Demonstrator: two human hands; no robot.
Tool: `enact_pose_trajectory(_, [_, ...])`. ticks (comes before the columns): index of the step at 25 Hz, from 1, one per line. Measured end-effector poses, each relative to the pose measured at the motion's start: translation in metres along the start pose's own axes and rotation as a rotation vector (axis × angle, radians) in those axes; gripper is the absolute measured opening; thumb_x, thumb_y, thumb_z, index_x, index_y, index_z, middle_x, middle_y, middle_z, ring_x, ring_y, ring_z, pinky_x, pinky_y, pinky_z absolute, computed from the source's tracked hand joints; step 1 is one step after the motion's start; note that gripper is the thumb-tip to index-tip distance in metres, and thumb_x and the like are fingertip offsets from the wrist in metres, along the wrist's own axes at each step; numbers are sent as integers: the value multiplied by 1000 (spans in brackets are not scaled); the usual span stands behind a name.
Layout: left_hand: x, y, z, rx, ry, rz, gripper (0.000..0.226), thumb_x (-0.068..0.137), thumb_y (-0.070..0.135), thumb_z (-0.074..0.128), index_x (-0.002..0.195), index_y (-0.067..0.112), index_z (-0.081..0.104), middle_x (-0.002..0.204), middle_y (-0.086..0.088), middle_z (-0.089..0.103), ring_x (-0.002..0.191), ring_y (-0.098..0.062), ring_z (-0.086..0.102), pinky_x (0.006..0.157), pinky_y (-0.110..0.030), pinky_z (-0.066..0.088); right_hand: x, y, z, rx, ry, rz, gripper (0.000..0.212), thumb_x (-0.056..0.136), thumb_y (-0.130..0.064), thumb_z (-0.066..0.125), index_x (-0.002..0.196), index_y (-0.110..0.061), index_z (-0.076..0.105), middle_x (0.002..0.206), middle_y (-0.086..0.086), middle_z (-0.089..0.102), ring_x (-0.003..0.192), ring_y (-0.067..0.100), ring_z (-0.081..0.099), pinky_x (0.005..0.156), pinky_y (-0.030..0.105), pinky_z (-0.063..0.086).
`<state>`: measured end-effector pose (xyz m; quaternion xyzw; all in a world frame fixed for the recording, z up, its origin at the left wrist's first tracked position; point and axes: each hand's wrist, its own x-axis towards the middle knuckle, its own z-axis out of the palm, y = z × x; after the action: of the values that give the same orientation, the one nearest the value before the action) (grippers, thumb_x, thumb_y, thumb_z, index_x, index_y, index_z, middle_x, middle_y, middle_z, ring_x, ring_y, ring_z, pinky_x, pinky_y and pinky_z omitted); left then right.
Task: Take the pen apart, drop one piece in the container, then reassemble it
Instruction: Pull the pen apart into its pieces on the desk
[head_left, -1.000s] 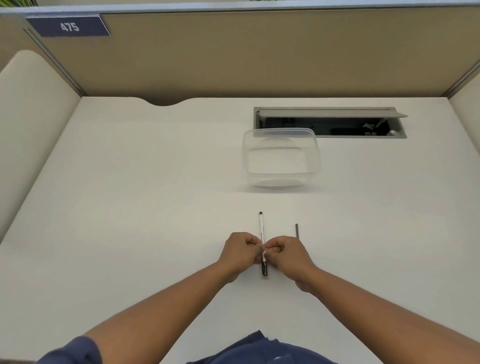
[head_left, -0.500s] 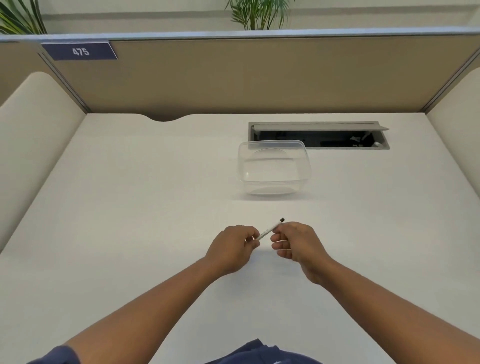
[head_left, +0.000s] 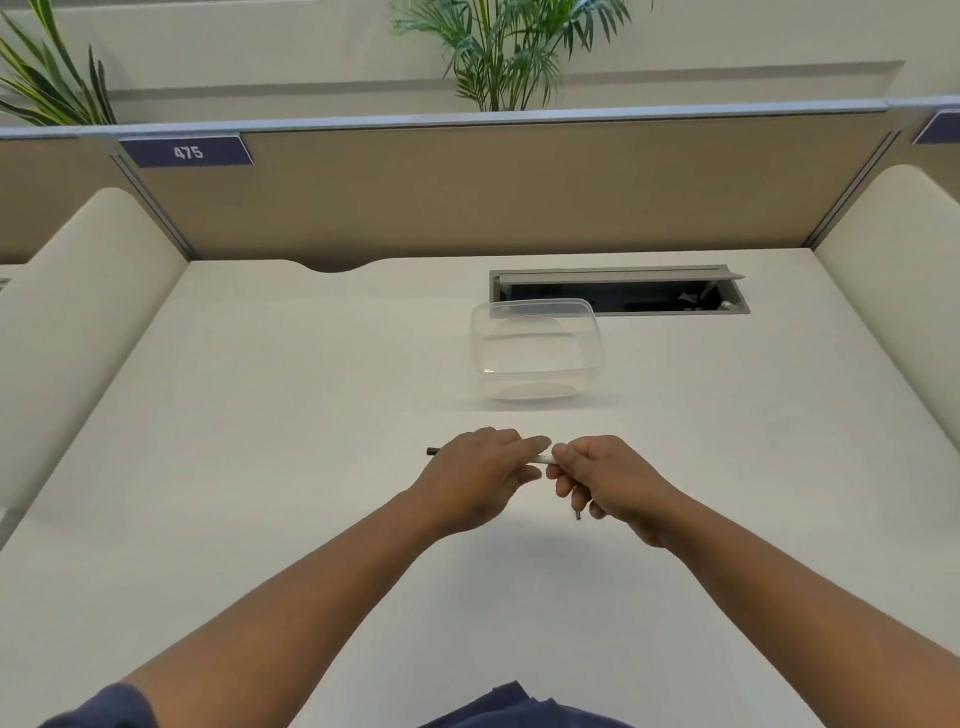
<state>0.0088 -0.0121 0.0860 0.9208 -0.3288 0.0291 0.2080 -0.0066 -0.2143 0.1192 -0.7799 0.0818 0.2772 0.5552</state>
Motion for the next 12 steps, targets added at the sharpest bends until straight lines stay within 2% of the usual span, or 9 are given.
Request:
enact_pose_trajectory(2, [3, 7, 0, -21, -11, -2, 28, 102, 33, 47, 128, 35, 58, 83, 8, 59, 73, -19, 55, 57, -31, 44, -4, -2, -2, 2, -9, -2, 42, 102, -40, 48, 91, -6, 69, 73, 1, 67, 59, 15, 54, 53, 26, 39])
enact_pose_trajectory(5, [5, 7, -2, 23, 40, 75, 27, 100, 31, 47, 119, 28, 66, 75, 5, 57, 63, -21, 51, 52, -30, 39, -11, -5, -11, 58, -99, 89, 43, 102, -45, 47, 86, -11, 68, 72, 4, 63, 59, 17, 51, 50, 25, 34])
enact_pose_trajectory(9, [7, 8, -8, 90, 119, 148, 23, 101, 35, 49, 108, 26, 69, 74, 5, 55, 61, -22, 47, 54, -31, 35, -19, -7, -18, 133, -245, 189, 43, 100, -47, 48, 82, -13, 67, 72, 6, 60, 55, 16, 47, 48, 24, 27])
enact_pose_trajectory(12, [7, 10, -12, 115, 139, 178, 20, 102, 37, 51, 102, 27, 69, 75, 7, 54, 63, -19, 44, 59, -29, 28, -23, -9, -20, 238, -330, 224, 38, 99, -41, 50, 77, -13, 65, 70, 6, 58, 52, 14, 44, 45, 22, 22])
